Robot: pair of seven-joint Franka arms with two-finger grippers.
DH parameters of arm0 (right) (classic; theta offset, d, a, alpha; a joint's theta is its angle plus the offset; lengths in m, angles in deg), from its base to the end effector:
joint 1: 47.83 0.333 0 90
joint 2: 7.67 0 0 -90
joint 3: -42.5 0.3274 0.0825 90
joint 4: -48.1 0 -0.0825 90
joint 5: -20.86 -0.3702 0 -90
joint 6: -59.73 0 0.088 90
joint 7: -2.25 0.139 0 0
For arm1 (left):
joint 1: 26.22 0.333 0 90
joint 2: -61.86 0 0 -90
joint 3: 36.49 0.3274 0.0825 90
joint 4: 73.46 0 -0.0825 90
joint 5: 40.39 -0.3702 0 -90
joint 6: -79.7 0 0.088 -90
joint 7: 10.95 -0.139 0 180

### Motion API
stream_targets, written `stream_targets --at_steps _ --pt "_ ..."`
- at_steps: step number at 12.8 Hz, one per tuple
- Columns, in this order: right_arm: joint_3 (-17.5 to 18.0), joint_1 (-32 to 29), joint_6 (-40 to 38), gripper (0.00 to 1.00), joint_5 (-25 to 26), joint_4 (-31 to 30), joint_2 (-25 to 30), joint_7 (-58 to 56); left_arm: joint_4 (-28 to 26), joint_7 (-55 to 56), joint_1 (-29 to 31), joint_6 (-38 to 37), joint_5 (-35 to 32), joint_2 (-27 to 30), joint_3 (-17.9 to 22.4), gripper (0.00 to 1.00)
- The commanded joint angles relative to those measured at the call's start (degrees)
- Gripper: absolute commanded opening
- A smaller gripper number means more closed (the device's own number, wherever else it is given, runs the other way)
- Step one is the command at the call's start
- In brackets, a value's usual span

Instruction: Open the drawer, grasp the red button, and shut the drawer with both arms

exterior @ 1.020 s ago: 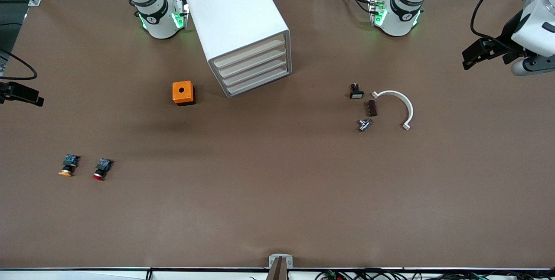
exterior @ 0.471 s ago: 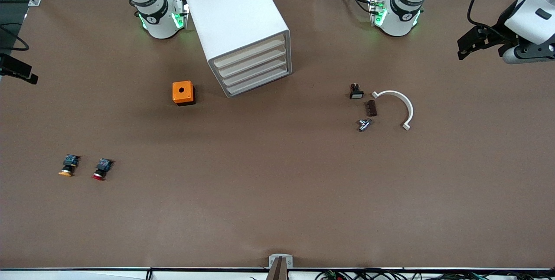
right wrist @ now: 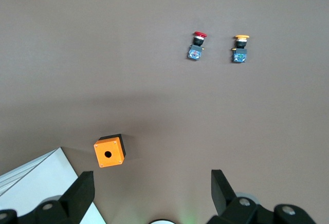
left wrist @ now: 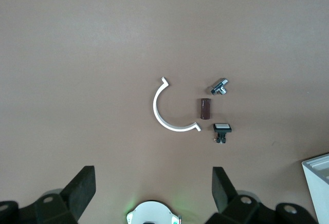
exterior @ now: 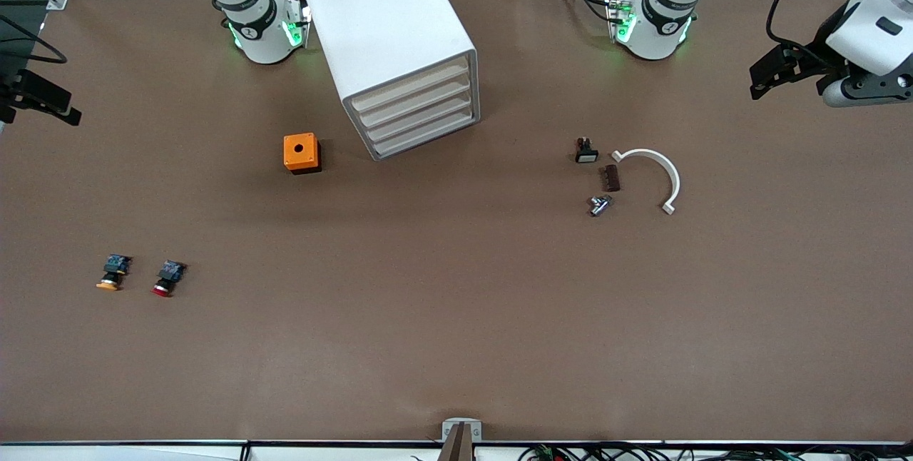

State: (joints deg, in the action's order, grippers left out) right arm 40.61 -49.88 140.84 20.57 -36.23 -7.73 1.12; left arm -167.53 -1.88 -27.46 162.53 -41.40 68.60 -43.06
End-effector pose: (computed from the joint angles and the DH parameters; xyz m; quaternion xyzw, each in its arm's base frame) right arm 0.5219 -0.0352 0.6348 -0.9993 0.0242 0.0285 0.0038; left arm 0.4819 -0.0670 0.6217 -0.9990 -0.0124 0.0369 0.0211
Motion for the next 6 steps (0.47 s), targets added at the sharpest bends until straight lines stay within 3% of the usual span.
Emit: stream_targets --at_steps 1,6 --pt "-0.57 0.03 0.63 1.0 -0.93 -1.89 1.29 0.78 0.11 -1.07 0.1 0.49 0.58 -0.23 0.15 1.0" --pt "-0.74 -0.93 1.24 1.0 -2.51 -3.21 2.34 0.69 0.47 -1.07 0.01 1.11 0.49 -0.85 -0.03 1.0"
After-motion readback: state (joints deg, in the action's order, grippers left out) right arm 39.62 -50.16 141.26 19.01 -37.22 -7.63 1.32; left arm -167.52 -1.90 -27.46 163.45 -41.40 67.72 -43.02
